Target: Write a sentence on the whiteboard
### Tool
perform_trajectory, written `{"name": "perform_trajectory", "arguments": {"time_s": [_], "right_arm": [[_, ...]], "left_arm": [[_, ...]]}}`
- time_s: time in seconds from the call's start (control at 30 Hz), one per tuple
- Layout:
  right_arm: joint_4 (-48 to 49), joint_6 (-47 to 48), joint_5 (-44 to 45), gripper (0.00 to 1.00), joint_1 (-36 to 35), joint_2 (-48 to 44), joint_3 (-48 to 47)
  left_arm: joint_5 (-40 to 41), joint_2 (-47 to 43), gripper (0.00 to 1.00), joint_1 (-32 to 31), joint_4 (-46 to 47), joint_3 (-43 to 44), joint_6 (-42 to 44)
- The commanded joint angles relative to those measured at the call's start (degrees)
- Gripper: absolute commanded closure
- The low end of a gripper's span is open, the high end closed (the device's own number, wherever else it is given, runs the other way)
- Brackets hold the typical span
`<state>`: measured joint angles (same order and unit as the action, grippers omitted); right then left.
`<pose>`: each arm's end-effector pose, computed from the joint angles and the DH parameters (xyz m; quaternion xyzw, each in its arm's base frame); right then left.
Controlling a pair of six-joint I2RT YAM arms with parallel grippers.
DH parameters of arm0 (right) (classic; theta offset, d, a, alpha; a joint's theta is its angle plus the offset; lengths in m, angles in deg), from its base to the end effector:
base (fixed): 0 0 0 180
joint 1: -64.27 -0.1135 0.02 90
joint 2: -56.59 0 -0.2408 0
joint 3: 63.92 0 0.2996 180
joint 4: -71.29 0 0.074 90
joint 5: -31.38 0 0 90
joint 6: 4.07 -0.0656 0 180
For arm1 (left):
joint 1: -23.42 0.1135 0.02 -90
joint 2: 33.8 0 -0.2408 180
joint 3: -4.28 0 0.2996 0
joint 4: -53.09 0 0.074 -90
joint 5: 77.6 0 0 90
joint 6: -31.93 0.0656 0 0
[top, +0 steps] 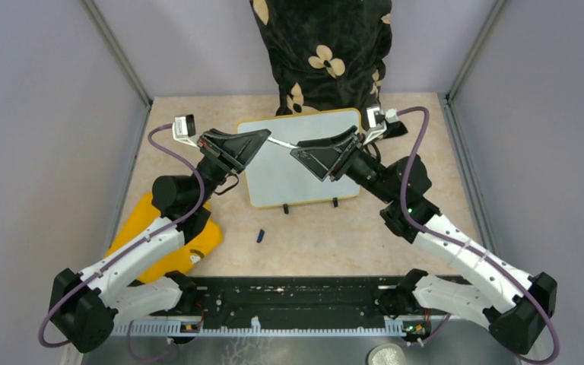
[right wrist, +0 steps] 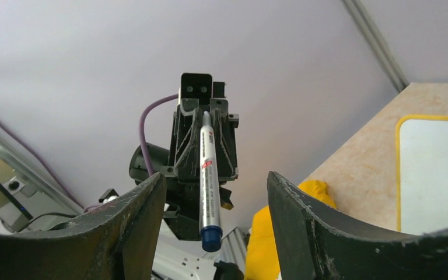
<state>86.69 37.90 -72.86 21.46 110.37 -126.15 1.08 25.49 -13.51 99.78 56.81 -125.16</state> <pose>0.2090 0.2156 0.4074 -0.0791 0.5457 0.6397 0.5355 0.2326 -0.1909 0.3740 -0.0233 0.4299 -0.7363 0.5221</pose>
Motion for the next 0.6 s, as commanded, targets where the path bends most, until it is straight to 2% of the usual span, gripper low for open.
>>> {"name": "perform_trajectory", "arguments": {"time_s": [0.0,0.13,0.37,0.57], "right_arm": [[6.93,-4.22,-5.37,0.38,0.52,2.10,-3.23],[8.86,-5.30,-5.80,0.44,0.53,4.08,-3.87],[9.52,-6.06,-1.43,0.55,0.48,5.73,-3.87],[9.62,-6.97,-1.29,0.55,0.52,7.83,-4.92]], "left_arm": [[3.13,-0.14,1.00,-0.10,3.13,1.48,-1.63],[3.96,-0.01,1.00,-0.21,3.11,1.02,-2.13],[6.76,-0.17,1.00,-0.30,0.64,0.09,-2.61],[8.22,-0.14,1.00,-0.43,-1.03,-0.40,-2.26]]}}
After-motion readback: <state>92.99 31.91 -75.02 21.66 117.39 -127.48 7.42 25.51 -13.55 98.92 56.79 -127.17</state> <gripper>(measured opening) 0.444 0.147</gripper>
